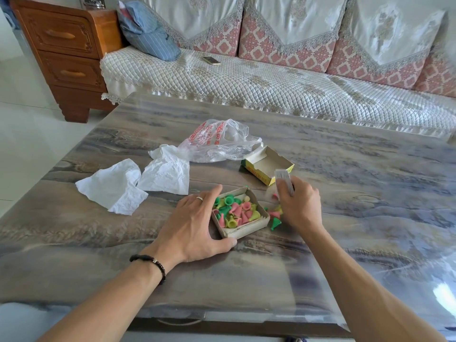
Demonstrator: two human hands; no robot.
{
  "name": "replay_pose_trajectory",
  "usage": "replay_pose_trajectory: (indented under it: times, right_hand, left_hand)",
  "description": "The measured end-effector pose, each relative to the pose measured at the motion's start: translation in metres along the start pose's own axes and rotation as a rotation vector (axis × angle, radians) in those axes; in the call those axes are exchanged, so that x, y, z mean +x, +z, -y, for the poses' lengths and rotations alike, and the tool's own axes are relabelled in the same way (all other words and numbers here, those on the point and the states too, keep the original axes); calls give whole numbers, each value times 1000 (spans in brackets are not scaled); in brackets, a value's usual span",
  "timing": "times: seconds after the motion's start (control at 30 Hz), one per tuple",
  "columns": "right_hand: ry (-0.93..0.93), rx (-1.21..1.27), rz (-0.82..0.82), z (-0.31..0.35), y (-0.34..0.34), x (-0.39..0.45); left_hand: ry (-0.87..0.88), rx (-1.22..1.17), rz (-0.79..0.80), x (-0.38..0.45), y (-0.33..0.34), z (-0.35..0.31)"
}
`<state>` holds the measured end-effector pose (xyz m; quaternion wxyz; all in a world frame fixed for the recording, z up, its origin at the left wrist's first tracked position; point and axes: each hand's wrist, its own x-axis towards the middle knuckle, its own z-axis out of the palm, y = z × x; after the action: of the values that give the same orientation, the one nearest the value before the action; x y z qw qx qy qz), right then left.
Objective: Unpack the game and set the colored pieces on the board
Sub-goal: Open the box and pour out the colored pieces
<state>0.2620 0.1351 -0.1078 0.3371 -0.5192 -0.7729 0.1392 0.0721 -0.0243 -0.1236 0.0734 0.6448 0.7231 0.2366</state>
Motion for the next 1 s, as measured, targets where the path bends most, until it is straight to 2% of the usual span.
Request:
replay_pose_trajectory:
  times: [0.1, 0.23, 0.37, 0.6, 0.67, 0.73, 0.87, 1.0]
  right_hand:
    - [-46, -137, 68, -15, 1, -5]
    - [-78, -124, 174, -14, -5, -8]
    - [-132, -94, 167, -1, -13, -13]
    - [-658, -139, 264, 55, 2, -33]
    - [-732, -213, 315, 64, 12, -38]
    - [-716, -232, 349, 66, 18, -39]
    - [-606, -95, 432, 69, 24, -34]
    - [-530, -30, 399, 72, 30, -31]
  left_hand:
    - [0, 2, 9, 0, 0, -1]
    - [4, -26, 6, -1, -3, -3]
    - [-3, -69, 4, -2, -6, -4]
    - [-55, -132, 54, -3, -9, -1]
    - [-62, -165, 53, -5, -10, 2]
    - [-63, -173, 38, -8, -11, 3]
    - [-40, -129, 4, -9, -8, 3]
    - [-31, -135, -22, -10, -9, 2]
